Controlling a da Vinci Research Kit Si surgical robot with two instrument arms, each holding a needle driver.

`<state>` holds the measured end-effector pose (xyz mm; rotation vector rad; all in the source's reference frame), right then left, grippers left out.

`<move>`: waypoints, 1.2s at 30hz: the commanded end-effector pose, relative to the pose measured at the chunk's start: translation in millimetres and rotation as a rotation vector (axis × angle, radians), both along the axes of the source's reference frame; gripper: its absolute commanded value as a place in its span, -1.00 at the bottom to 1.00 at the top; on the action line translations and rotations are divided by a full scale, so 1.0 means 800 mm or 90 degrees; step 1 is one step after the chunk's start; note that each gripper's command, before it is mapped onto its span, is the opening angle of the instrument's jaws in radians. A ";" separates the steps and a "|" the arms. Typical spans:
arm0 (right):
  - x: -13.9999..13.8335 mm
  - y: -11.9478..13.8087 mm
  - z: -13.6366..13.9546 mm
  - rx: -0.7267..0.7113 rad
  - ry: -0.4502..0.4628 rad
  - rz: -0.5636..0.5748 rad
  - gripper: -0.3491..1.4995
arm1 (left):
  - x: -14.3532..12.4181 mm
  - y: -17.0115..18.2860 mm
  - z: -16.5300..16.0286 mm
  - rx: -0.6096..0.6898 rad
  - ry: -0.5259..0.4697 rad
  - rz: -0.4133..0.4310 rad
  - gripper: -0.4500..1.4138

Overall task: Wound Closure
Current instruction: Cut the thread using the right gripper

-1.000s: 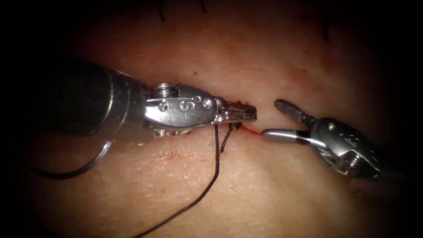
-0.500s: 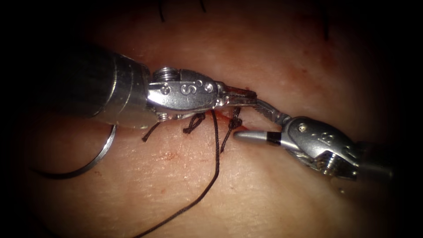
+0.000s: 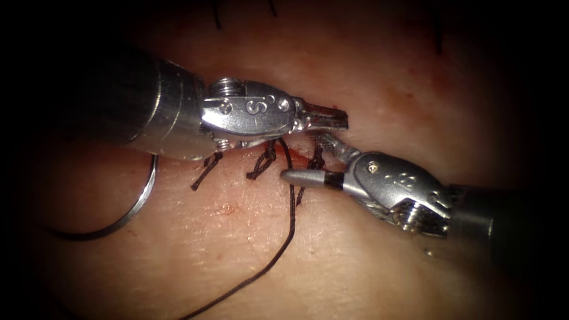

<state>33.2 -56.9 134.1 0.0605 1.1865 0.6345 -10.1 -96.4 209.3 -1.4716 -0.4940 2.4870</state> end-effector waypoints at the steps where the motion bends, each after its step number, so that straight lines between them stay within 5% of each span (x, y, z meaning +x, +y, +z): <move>1: 0.0014 0.0000 0.0007 0.002 0.000 -0.001 0.87 | -0.0006 -0.0007 0.0006 0.001 0.000 0.000 -1.00; 36: 0.0037 0.0014 0.0011 -0.004 0.016 0.000 0.87 | -0.0015 -0.0008 -0.0010 0.010 0.000 -0.005 -1.00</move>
